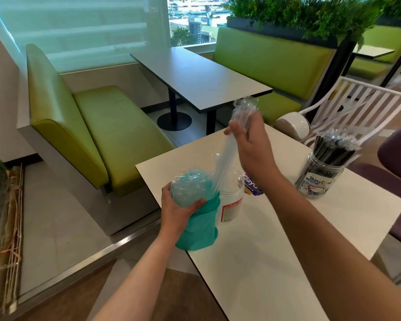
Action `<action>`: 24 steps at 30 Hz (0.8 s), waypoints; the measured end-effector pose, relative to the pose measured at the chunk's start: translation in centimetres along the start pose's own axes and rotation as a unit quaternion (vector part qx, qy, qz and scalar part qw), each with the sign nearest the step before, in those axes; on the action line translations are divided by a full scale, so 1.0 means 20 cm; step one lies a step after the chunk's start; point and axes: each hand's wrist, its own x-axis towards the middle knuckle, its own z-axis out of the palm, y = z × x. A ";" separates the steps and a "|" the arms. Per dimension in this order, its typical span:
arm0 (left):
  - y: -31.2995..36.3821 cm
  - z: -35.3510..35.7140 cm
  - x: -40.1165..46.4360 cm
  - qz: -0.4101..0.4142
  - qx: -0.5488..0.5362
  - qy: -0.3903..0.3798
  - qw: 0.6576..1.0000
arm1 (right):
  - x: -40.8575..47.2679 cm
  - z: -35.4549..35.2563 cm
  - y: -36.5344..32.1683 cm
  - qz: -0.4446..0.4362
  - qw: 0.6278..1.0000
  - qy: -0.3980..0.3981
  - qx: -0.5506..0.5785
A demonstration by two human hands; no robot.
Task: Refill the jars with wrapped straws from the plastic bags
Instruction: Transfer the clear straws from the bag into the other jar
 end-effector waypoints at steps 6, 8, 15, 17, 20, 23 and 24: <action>0.01 -0.01 0.00 -0.015 -0.004 0.001 1.000 | 0.09 -0.04 0.01 -0.021 0.995 0.086 -0.035; 0.02 -0.01 0.00 -0.018 -0.013 -0.001 1.000 | 0.09 -0.02 0.07 -0.011 0.995 0.083 -0.062; 0.01 -0.01 0.00 -0.016 -0.011 -0.003 1.000 | -0.01 0.10 0.37 0.144 0.979 -0.025 -0.142; 0.01 -0.01 -0.01 -0.018 -0.011 -0.006 1.000 | -0.04 0.12 0.45 0.178 0.970 -0.055 -0.156; 0.01 -0.01 0.00 -0.017 -0.014 -0.008 1.000 | -0.06 0.16 0.54 0.218 0.958 -0.099 -0.157; 0.01 -0.01 0.00 -0.020 -0.011 -0.011 1.000 | -0.06 0.20 0.59 0.240 0.950 -0.110 -0.169; 0.01 -0.02 0.00 -0.022 -0.009 -0.011 1.000 | -0.05 0.21 0.61 0.237 0.948 -0.111 -0.179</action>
